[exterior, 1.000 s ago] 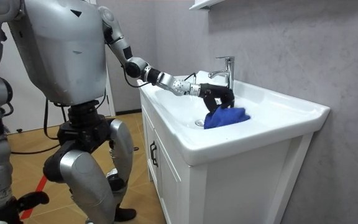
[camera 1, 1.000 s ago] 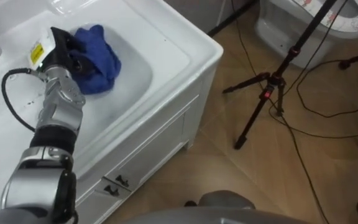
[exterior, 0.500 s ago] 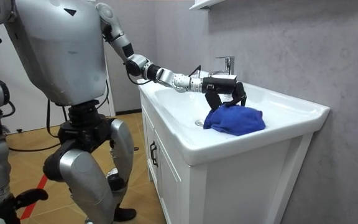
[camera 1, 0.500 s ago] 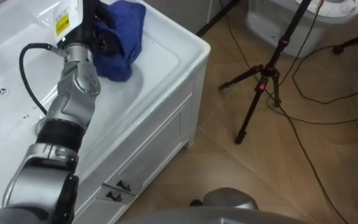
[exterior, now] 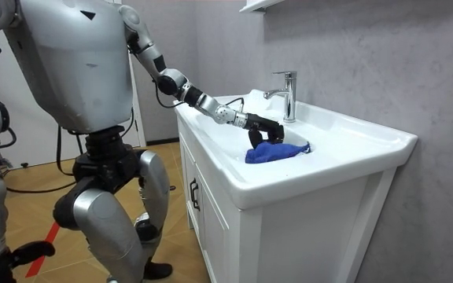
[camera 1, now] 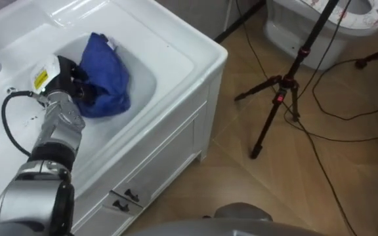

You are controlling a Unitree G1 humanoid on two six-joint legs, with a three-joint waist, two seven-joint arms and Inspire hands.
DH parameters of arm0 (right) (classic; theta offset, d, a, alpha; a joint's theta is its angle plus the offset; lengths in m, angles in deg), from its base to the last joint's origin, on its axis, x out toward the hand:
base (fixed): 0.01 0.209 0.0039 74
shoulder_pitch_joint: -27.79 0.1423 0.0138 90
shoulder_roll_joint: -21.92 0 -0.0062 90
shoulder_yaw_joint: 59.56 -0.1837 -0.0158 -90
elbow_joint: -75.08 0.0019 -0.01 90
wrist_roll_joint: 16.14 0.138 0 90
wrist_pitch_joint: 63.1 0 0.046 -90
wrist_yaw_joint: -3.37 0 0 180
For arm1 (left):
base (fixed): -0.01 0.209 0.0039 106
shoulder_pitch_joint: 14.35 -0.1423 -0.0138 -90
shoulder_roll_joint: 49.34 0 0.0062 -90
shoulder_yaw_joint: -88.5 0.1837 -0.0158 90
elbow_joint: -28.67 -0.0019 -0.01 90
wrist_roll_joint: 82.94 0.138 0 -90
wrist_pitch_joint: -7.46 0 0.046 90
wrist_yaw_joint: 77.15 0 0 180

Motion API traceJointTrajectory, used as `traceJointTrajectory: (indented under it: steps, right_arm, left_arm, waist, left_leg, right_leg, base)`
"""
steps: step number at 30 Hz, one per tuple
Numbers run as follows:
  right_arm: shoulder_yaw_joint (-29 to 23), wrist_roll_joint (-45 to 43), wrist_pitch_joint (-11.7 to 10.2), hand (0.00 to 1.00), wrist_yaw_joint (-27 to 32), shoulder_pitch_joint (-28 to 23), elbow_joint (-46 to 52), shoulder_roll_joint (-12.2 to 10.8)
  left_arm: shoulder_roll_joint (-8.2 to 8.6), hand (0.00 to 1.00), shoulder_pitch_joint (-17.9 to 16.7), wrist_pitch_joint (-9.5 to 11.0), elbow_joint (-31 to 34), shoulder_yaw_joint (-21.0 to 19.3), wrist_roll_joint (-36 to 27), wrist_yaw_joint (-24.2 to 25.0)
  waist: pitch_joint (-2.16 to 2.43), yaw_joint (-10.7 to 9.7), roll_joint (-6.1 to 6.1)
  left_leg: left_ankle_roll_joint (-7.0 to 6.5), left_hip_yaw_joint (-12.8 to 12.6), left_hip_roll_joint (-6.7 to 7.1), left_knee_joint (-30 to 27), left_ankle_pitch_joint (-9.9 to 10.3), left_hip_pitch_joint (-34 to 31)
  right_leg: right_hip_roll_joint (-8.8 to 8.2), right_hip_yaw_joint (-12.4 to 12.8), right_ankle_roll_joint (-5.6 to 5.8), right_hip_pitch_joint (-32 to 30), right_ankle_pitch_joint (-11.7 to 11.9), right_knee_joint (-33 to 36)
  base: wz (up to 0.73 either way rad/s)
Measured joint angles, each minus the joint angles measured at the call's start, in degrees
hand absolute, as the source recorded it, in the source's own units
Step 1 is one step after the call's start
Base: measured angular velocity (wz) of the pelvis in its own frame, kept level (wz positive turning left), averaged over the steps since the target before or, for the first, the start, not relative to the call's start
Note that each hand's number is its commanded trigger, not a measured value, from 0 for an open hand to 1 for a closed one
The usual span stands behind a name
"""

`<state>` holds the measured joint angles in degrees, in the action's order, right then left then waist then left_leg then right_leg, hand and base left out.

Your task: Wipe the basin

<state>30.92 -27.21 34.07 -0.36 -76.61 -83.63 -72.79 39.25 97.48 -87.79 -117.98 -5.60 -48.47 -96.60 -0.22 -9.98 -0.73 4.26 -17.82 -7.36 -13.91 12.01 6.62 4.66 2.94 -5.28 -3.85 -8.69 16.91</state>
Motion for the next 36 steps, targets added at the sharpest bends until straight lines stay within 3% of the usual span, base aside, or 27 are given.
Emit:
traceJointTrajectory:
  steps: [5,11,16,19,23,26,30,36]
  right_arm:
    - [-0.1,0.2,-0.1,0.0,0.5,-0.2,2.0,0.0]
    - [-0.1,0.8,0.4,0.0,1.6,-0.3,2.4,0.1]
    - [-0.6,0.0,0.5,0.0,2.1,-0.6,2.1,0.1]
    - [-2.5,-1.1,1.7,0.0,2.3,-1.2,2.2,0.1]
    - [-4.1,-1.8,2.4,0.0,1.7,-1.2,2.1,0.7]
    - [-4.1,-1.8,2.3,0.0,1.7,-1.3,2.2,1.0]
    - [-4.2,-2.7,2.3,0.0,1.8,-0.8,1.9,1.2]
    - [-4.2,-5.3,2.4,0.0,2.0,1.4,1.1,2.2]
  left_arm:
    - [-0.2,1.0,-2.1,-0.6,-2.1,-1.0,0.1,0.8]
    - [-0.34,1.0,-2.5,-0.8,-5.6,-4.8,0.1,1.0]
    - [-1.24,1.0,-4.2,-0.7,-6.0,-8.0,1.6,1.1]
    - [-1.8,1.0,-4.6,-1.2,-6.0,-9.2,3.2,1.2]
    - [-4.52,1.0,-6.2,-1.4,-6.6,-9.2,6.2,1.2]
    - [-5.96,1.0,-7.3,-1.4,-7.7,-9.1,7.8,0.8]
    - [-6.2,1.0,-8.4,-1.8,-7.7,-9.3,9.1,0.4]
    - [-6.7,1.0,-9.2,-1.8,-7.3,-9.4,10.0,-1.2]
  waist:
    - [0.02,1.6,0.02]
    - [0.17,4.1,-0.25]
    - [0.5,4.2,-0.48]
    - [0.6,4.2,-0.41]
    - [0.83,4.6,0.4]
    - [0.76,4.7,1.3]
    - [0.68,5.9,2.89]
    - [0.81,6.2,4.52]
  left_leg:
    - [-0.01,1.5,0.06,0.5,0.0,0.2]
    - [-0.01,1.3,0.04,0.5,0.0,0.8]
    - [-0.01,1.3,0.01,0.7,0.0,0.9]
    - [0.0,1.3,0.03,0.7,0.0,0.8]
    - [0.0,1.9,0.01,1.3,0.0,0.9]
    - [0.0,2.5,0.05,1.2,0.0,1.1]
    - [0.01,3.1,0.18,1.4,0.0,0.7]
    - [0.29,7.1,1.02,2.1,0.0,-1.0]
  right_leg:
    - [-0.13,-1.2,-0.04,0.7,-0.1,-0.3]
    - [0.13,-0.3,-0.01,1.1,-0.1,-0.1]
    - [0.13,-0.6,0.05,1.3,0.0,-0.2]
    - [-0.15,-1.4,0.06,1.4,0.0,-0.2]
    - [-0.14,-2.0,-0.21,1.1,0.2,-0.3]
    - [-0.33,-2.9,-0.22,1.6,0.2,-0.3]
    - [-0.6,-3.4,-0.02,1.4,0.0,-0.1]
    - [-1.5,-5.3,0.04,-0.5,-1.2,2.3]
  base:
    - [0.12]
    - [-0.04]
    - [0.03]
    - [0.08]
    - [-0.04]
    - [0.07]
    - [0.15]
    - [0.22]
